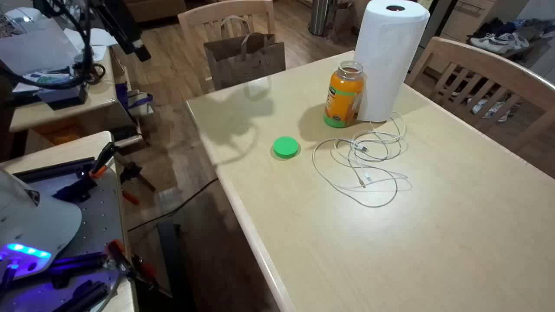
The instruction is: Put the cable inside the brown bag
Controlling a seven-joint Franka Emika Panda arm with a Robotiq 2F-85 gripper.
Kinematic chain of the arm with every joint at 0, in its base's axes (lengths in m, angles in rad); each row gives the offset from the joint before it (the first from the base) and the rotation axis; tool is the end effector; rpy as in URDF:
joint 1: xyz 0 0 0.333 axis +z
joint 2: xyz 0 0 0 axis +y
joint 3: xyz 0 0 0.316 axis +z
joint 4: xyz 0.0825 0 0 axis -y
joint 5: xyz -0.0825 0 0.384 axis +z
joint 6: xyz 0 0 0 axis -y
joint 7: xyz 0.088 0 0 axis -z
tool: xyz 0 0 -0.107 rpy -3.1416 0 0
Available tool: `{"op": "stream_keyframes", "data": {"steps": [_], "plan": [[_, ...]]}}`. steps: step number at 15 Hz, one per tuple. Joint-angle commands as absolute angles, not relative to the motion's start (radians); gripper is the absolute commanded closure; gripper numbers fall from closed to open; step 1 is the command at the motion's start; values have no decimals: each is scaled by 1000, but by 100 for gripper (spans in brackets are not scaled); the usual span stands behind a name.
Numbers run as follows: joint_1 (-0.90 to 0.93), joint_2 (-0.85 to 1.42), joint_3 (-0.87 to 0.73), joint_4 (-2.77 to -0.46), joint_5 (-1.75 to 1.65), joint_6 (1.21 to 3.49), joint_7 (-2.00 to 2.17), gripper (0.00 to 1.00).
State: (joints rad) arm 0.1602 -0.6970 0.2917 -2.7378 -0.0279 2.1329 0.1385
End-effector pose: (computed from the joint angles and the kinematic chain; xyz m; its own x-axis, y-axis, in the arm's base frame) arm 0.3088 0.1422 0.4210 0.9572 0.2734 0.0949 0.2510 -0.9476 0.1975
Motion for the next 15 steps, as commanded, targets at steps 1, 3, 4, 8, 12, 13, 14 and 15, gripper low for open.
{"op": "stream_keyframes", "data": {"steps": [1,3,4,8,12,13,14,15], "plan": [[176,-694,276,-2736,-40,2130,148,0],[161,-678,253,-2722,-35,2168,146,0],[151,-672,238,-2715,-37,2194,140,0],[79,-609,153,-2637,-42,2296,145,0],[-31,-457,100,-2465,-147,2302,106,0],[-49,-411,84,-2419,-181,2311,83,0],[-59,-357,64,-2363,-200,2313,59,0],[-59,-311,42,-2313,-204,2308,30,0]]}}
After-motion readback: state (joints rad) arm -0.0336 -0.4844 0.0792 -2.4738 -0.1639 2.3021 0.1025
